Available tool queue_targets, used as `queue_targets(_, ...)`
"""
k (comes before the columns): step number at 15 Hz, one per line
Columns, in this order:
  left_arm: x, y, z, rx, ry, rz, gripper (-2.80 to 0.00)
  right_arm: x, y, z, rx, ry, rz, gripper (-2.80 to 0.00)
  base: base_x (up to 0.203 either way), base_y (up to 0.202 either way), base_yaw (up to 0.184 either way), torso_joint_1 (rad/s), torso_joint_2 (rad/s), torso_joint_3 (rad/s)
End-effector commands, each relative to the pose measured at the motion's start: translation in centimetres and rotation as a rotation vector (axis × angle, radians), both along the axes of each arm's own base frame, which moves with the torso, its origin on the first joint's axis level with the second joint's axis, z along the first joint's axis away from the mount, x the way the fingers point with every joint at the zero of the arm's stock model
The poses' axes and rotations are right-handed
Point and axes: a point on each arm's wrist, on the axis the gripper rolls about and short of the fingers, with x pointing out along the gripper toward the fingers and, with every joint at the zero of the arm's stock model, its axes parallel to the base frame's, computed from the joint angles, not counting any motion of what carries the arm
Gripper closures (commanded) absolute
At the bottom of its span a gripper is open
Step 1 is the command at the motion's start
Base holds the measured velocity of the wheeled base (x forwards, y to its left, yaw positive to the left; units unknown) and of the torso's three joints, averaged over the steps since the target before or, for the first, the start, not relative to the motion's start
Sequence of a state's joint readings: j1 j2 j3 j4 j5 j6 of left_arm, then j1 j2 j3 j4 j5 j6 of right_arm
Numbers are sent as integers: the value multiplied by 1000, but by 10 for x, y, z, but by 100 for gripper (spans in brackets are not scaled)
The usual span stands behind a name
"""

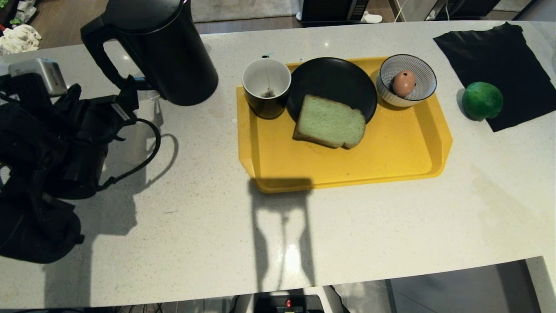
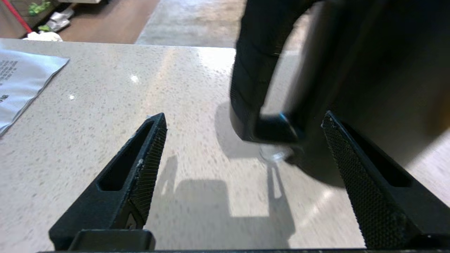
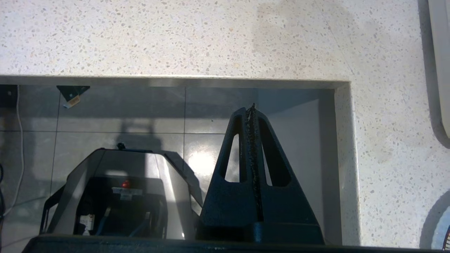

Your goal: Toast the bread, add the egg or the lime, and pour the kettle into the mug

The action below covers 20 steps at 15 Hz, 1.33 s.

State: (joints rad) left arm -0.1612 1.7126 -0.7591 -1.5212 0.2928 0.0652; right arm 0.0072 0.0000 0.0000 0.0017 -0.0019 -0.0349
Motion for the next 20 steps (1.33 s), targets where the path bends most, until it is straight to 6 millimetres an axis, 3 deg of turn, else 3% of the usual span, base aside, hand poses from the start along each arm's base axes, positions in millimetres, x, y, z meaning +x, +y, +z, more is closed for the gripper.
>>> queue_targets(1, -21, 2, 8, 8, -26, 3, -280, 0, 0, 0, 0, 2, 1, 0, 0, 0, 0, 0, 0, 0)
queue_targets(8, -74, 3, 26, 71, -89, 16, -280, 0, 0, 0, 0, 2, 1, 0, 0, 0, 0, 0, 0, 0)
queue_targets(12, -89, -3, 39, 87, -143, -5, -280, 0, 0, 0, 0, 1, 1, 0, 0, 0, 0, 0, 0, 0)
queue_targets(13, -91, -3, 40, 96, -148, 2, -91, 0, 0, 0, 0, 3, 1, 0, 0, 0, 0, 0, 0, 0)
queue_targets(14, -93, -2, 42, 106, -156, 10, 0, 0, 0, 0, 0, 0, 1, 0, 0, 0, 0, 0, 0, 0)
queue_targets(20, -105, -6, 57, 145, -196, 31, 0, 0, 0, 0, 0, 1, 1, 0, 0, 0, 0, 0, 0, 0)
